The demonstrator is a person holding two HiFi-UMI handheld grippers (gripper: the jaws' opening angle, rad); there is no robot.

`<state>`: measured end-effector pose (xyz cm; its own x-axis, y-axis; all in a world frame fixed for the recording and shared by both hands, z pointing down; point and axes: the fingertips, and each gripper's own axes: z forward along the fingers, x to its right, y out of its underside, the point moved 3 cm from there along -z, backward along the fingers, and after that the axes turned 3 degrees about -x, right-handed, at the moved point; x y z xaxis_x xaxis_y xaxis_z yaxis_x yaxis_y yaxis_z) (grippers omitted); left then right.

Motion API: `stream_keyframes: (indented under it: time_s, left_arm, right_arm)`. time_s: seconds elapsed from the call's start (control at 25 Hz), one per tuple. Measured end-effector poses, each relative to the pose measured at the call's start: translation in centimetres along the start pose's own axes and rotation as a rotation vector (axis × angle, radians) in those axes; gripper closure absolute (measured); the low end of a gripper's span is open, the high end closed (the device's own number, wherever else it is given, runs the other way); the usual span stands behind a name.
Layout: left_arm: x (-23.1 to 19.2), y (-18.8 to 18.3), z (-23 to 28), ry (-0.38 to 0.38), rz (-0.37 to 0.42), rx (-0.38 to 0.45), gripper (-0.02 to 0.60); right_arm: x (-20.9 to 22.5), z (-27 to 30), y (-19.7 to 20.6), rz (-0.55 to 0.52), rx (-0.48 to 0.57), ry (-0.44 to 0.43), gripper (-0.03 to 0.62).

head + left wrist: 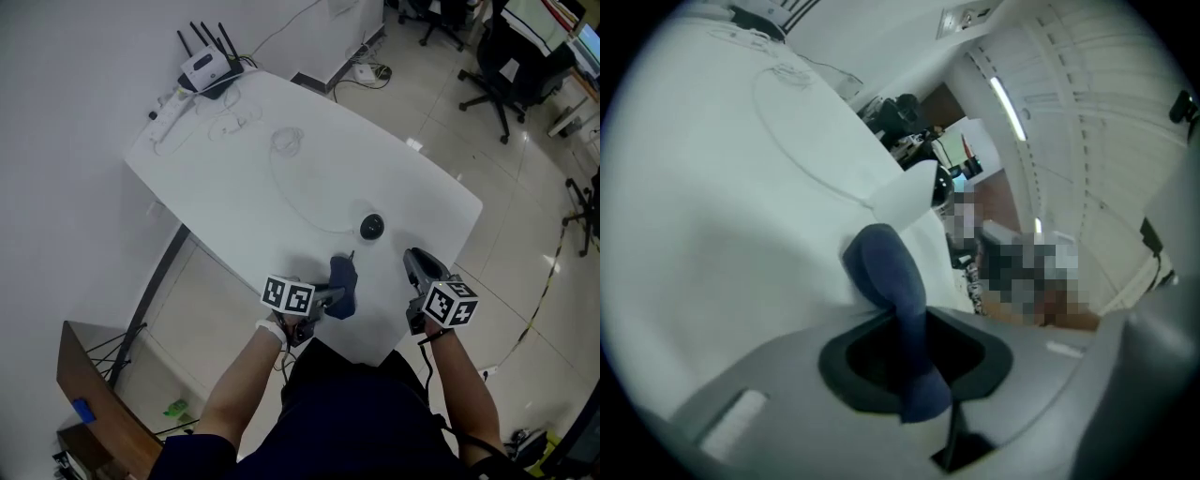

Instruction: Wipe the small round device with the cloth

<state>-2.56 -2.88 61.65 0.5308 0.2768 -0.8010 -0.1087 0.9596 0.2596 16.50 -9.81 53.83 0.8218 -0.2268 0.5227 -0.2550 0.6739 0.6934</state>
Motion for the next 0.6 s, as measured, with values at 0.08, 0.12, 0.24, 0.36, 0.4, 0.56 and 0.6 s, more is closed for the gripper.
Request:
stream_keyframes:
  time_s: [0.08,0.12,0.24,0.36,0.4,0.56,0.6]
  left_arm:
    - [-1.6,0.4,-0.6,-0.094,-0.002,-0.021,0.498]
    - [-2.3,0.5,-1.0,-0.151,0.009,-0.036,0.482]
    - [-3.3,0.7,-1.9,-0.293,0.073,-0.077,0.450]
    - [-3.1,0.7,-2.2,-0.403,0.191,-0.109,0.421]
    - [-2.9,0.5,-2.6,-0.445,0.239,-0.106,0.407]
    - [-2.0,-0.6,-5.0,-0.491,0.291,-0.002,0.394]
    - [-1.7,-0.7,-5.5,-0.467,0.271,0.033,0.394]
  right_arm:
    - [-0.7,0.0,0.1,0.002,0.007,-0.006,0.519]
    - [-1.2,0.0,0.2,0.001,0.011,-0.010,0.519]
    - [-2.5,-0.1,0.4,-0.006,0.017,-0.018,0.520]
    - [-3.9,-0.2,1.0,-0.020,0.014,-0.021,0.520]
    - [-4.5,-0.3,1.2,-0.027,0.012,-0.023,0.520]
    - [-6.3,-1.0,1.8,-0.048,0.011,-0.025,0.520]
    - [-6.7,-1.2,2.0,-0.051,0.010,-0.023,0.520]
